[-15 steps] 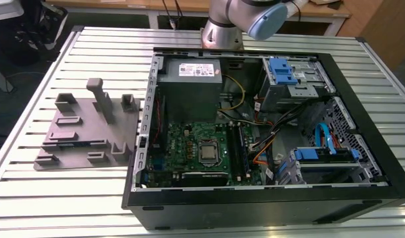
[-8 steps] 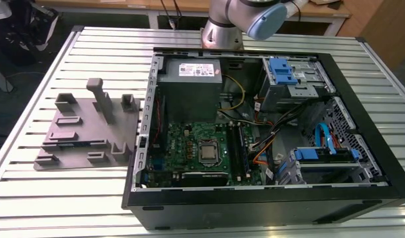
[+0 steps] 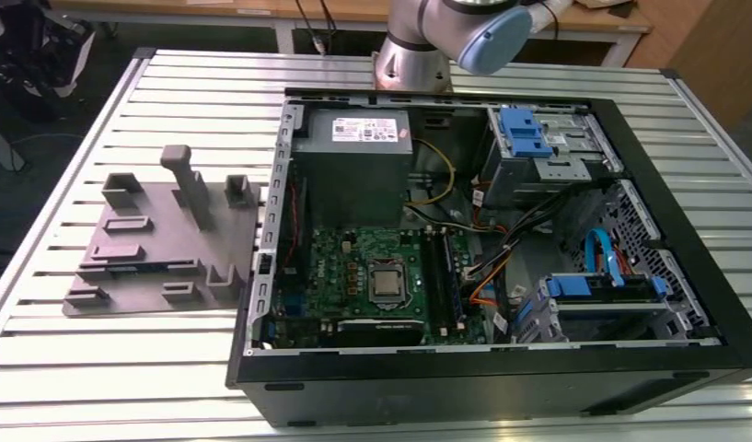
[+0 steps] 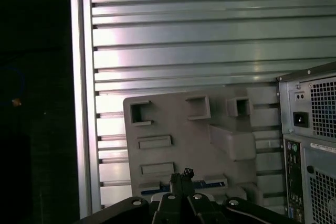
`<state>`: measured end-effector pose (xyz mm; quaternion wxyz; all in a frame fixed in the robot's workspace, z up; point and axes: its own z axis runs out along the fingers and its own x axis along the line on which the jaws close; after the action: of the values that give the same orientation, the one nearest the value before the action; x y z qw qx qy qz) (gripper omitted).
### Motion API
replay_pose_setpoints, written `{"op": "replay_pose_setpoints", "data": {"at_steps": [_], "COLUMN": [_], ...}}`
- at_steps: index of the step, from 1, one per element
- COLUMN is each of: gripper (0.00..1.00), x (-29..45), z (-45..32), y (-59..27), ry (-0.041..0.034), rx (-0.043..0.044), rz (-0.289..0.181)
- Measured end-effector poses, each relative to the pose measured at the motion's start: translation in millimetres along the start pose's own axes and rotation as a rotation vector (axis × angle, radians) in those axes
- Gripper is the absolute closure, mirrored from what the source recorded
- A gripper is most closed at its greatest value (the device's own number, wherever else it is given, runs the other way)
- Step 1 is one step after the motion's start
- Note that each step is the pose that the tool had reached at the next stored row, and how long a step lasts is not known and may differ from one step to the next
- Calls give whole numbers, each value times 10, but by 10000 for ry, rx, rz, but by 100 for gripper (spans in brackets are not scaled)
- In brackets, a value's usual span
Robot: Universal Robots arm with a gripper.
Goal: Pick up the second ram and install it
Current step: 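Reach for the second ram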
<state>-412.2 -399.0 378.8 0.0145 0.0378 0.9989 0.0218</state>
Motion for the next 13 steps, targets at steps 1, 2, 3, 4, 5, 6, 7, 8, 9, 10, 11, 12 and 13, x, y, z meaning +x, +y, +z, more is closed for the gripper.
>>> {"op": "replay_pose_setpoints", "data": {"at_steps": [1,2,3,4,5,6,7,8,9,10,11,12,13], "gripper": [90,90,90,90,90,90,90,90,90,90,90,90,90], "x": [12,22,27,30,33,35,37,38,39,38,38,37,36], "z": [6,15,24,34,45,59,74,89,106,123,140,157,171], "y": [-2,-5,-8,-15,-22,-31,-40,-53,-68,-83,-99,-115,-130], "ry": [1,0,-1,-1,0,0,0,1,1,1,0,1,1], "rx": [0,0,-1,-1,-1,-1,0,0,0,0,-1,0,0], "rz": [0,0,-1,-2,-1,0,0,0,-1,-1,0,0,0]}}
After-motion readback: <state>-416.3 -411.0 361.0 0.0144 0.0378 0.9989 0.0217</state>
